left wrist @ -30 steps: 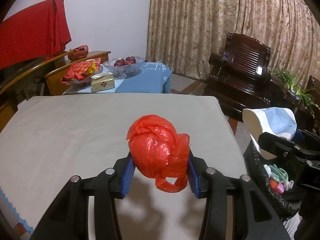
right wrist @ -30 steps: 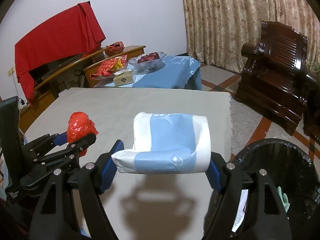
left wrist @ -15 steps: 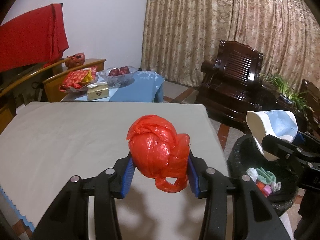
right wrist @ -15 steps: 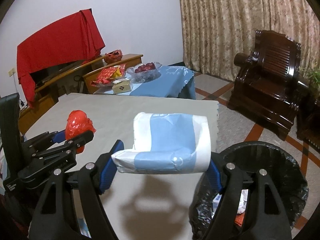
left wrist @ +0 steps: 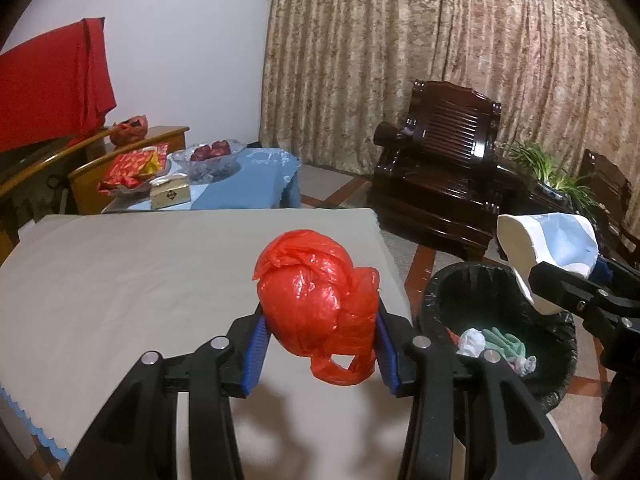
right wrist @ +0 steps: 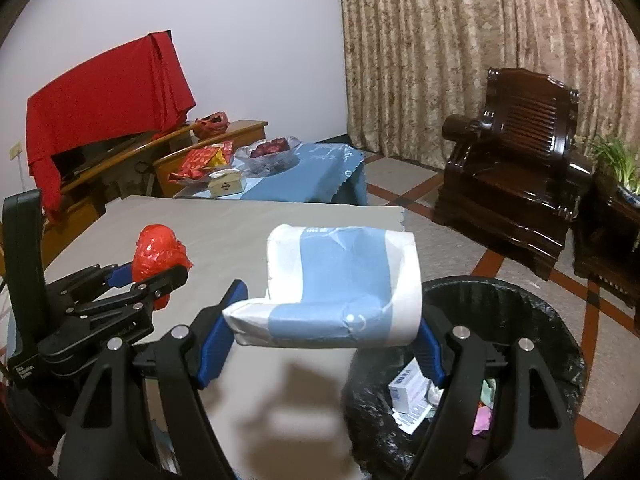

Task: Collect trash
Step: 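Carry the red bag and white-blue cup over the bin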

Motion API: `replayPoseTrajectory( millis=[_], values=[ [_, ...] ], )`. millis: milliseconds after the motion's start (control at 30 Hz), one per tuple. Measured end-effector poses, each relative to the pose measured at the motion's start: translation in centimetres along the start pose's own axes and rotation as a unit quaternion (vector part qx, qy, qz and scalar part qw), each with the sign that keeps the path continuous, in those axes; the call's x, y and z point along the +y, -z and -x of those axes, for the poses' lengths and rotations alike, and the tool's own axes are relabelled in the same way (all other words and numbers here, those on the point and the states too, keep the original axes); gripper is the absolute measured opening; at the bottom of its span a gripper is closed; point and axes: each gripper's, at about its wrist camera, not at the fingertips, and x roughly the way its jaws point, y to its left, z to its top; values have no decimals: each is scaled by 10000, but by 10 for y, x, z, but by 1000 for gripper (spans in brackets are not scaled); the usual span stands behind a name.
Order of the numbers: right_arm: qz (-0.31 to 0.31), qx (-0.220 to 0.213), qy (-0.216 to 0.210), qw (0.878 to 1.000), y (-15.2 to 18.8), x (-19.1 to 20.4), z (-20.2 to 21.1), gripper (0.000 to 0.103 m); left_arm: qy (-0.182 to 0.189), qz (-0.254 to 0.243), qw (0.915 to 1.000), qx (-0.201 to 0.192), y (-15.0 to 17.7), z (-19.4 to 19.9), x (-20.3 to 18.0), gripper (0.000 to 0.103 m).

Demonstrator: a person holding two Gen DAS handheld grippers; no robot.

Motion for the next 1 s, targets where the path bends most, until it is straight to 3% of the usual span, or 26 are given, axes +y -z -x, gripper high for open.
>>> replayPoseTrajectory(
  millis=[400, 1000],
  values=[
    [-150, -92, 244, 9995, 12, -23, 24, 73, 199, -228, 9995, -46, -1, 6, -30, 46],
    [-507, -129, 1002, 9936, 34, -85, 53, 73, 812, -661, 9945, -41, -1, -8, -99, 46]
  ],
)
